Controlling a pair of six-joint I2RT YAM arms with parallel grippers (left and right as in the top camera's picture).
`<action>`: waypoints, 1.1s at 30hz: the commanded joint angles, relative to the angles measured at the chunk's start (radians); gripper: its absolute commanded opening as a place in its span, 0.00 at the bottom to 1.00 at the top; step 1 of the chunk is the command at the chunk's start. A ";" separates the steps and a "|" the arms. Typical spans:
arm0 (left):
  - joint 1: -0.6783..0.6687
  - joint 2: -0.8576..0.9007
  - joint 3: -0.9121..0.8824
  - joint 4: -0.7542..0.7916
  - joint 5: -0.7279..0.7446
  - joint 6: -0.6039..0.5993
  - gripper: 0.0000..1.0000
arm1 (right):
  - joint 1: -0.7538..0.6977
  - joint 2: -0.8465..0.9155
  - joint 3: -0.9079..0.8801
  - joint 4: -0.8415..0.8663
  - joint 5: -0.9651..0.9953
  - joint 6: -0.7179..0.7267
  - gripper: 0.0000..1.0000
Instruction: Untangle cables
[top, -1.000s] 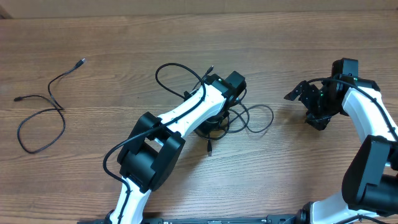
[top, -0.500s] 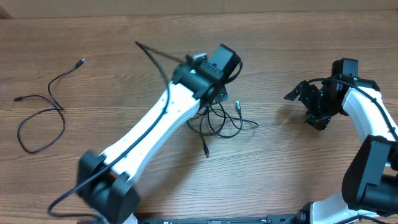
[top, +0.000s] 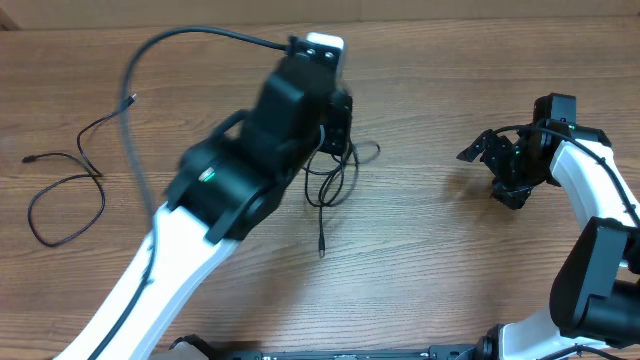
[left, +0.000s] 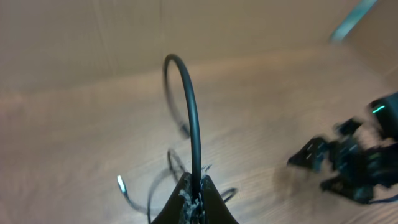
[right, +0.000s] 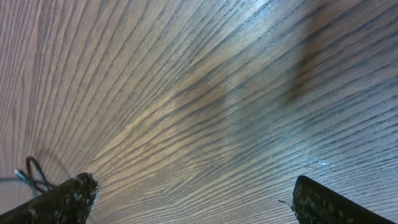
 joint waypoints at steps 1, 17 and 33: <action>0.001 -0.112 0.021 0.057 -0.017 0.129 0.04 | -0.001 0.003 -0.002 0.006 -0.009 0.011 1.00; 0.001 -0.194 0.020 -0.005 -0.172 0.206 0.04 | 0.127 0.003 -0.002 -0.067 -0.708 -0.559 1.00; 0.001 -0.159 0.020 -0.011 -0.168 0.206 0.04 | 0.435 0.003 -0.002 0.193 -0.558 0.075 0.85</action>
